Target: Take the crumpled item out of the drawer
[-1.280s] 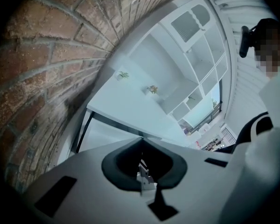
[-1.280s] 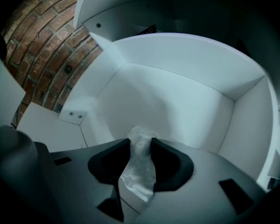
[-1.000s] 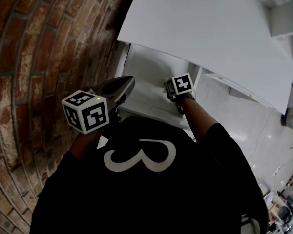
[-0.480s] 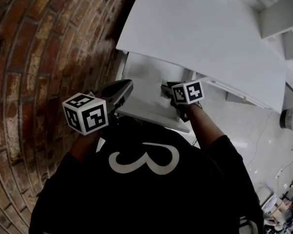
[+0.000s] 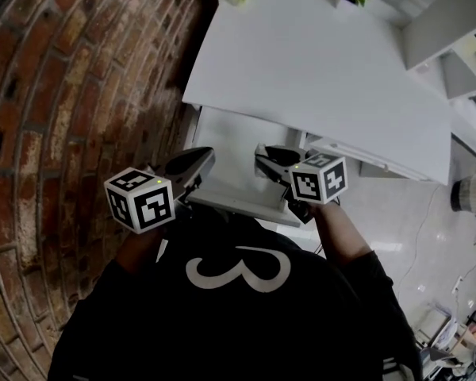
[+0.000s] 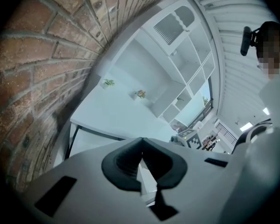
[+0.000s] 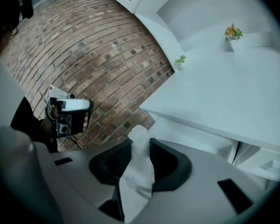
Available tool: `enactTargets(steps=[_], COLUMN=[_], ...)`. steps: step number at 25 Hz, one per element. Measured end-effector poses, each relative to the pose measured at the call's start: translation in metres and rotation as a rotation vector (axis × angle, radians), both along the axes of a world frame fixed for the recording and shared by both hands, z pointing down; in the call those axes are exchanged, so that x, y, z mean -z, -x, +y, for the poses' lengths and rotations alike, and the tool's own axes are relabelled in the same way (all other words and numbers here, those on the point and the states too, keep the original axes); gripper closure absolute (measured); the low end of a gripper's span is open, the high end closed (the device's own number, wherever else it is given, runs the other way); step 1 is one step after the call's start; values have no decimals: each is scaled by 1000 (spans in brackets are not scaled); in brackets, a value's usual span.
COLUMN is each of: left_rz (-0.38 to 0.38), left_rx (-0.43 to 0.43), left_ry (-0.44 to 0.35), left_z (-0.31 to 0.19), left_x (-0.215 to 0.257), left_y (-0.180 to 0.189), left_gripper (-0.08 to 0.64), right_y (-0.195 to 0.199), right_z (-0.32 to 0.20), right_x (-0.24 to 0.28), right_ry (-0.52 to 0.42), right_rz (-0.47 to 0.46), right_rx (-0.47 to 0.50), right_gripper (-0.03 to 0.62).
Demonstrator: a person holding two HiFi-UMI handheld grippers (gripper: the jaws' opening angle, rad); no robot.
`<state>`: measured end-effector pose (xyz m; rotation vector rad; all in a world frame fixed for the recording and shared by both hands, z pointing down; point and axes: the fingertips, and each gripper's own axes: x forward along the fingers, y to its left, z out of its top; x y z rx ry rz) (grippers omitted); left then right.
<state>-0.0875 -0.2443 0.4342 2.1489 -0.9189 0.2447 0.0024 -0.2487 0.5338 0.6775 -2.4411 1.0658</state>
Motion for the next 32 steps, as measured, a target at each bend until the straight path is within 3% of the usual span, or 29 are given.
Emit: enactTargets(steps=[8, 19, 24, 32], left_rz=[26, 57, 76, 105], left_rx=[-50, -128, -157, -169], left_ry=[-38, -121, -170, -215], left_z=[2, 4, 7, 9], left_x=[23, 63, 85, 106], left_y=[-16, -36, -44, -47], left_gripper=[557, 557, 557, 557], right_y=[-6, -21, -23, -29], right_z=[5, 23, 33, 40], right_x=[88, 173, 198, 218], right_ry=[-166, -347, -427, -473], right_rz=[-194, -332, -355, -359], right_rx=[-2, -3, 6, -1], right_gripper=[462, 462, 465, 466])
